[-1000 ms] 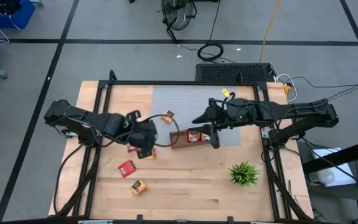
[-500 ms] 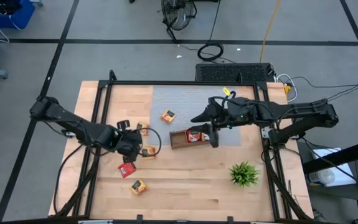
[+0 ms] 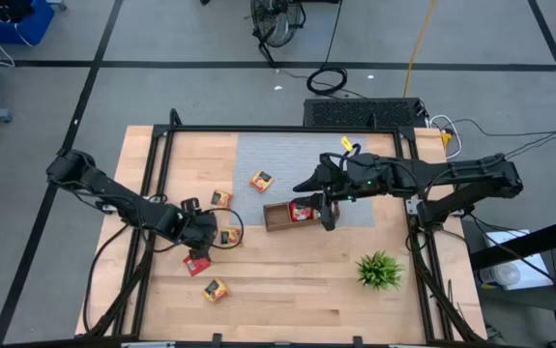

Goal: Pick & Place Tea
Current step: Put the red tea bag into the middle section of the wooden organizer

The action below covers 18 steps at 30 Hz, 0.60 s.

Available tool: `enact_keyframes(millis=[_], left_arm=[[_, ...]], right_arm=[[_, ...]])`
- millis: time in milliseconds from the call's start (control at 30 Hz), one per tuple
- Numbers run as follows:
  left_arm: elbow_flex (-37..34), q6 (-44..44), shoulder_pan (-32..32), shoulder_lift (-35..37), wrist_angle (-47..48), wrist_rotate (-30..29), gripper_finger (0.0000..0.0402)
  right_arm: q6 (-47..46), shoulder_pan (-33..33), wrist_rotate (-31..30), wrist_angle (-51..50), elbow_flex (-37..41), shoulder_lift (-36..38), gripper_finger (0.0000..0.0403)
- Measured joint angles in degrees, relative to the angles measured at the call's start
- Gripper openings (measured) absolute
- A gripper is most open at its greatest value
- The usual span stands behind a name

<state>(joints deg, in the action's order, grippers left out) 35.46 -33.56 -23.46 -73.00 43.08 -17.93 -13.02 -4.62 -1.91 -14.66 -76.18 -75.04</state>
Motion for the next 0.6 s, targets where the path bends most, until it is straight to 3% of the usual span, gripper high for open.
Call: enact_keyframes(millis=[267, 433, 600], left_arm=[[-8.3, -0.6, 0.2, 0.0, -10.7, 0.6, 0.0190], [-9.7, -0.3, 0.2, 0.1, -12.0, 0.2, 0.0171], [-9.8, 1.2, 0.2, 0.0, -12.2, 0.3, 0.0088]], right_arm=[[0.0, -0.2, -1.1, -0.4, 0.1, -0.9, 0.0128], [0.0, -0.4, -1.3, 0.2, 0.0, -0.8, 0.0128], [0.0, -0.4, -1.3, 2.7, 0.0, -0.8, 0.0128]])
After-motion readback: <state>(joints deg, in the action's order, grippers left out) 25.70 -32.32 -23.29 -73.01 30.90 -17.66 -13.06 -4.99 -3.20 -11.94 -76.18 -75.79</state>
